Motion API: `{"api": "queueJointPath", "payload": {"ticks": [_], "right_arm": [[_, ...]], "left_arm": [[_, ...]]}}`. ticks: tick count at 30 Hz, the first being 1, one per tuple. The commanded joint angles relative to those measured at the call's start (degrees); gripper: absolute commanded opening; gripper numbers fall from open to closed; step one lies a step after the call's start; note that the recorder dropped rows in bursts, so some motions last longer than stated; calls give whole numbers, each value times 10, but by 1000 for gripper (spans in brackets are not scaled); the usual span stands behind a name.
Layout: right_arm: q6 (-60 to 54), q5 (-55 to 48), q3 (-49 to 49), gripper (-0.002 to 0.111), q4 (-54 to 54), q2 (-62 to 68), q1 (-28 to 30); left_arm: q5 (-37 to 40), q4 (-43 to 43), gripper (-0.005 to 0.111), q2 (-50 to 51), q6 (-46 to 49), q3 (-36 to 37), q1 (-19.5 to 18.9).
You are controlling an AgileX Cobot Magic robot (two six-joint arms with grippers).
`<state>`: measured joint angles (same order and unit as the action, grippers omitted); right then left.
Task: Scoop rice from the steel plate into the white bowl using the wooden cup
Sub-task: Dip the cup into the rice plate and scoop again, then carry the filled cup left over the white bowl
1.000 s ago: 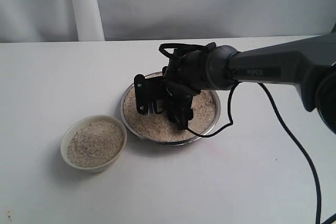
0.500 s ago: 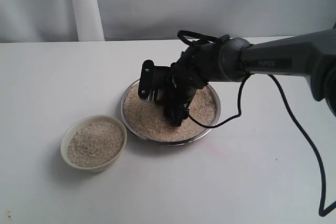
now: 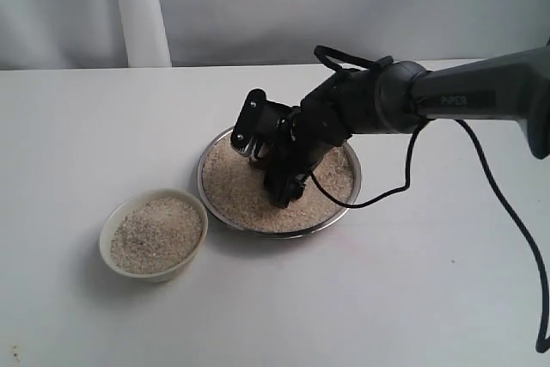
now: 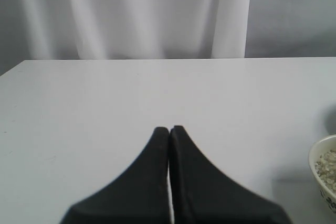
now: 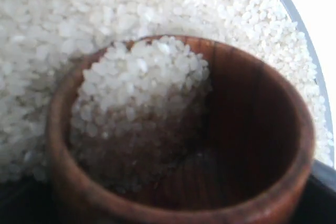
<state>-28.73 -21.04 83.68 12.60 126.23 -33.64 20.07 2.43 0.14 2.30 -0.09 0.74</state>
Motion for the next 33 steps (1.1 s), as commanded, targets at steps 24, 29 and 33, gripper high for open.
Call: {"api": "queueJointPath", "payload": {"ticks": [24, 29, 33], "right_arm": [[1, 118, -89, 0, -42, -179, -71], [1, 118, -89, 0, 16, -179, -115], [2, 119, -89, 0, 60, -178, -138]], "left_arm": [[-3, 0, 0, -1, -2, 1, 1], [-3, 0, 0, -1, -2, 1, 1], [-3, 0, 0, -1, -2, 1, 1]]}}
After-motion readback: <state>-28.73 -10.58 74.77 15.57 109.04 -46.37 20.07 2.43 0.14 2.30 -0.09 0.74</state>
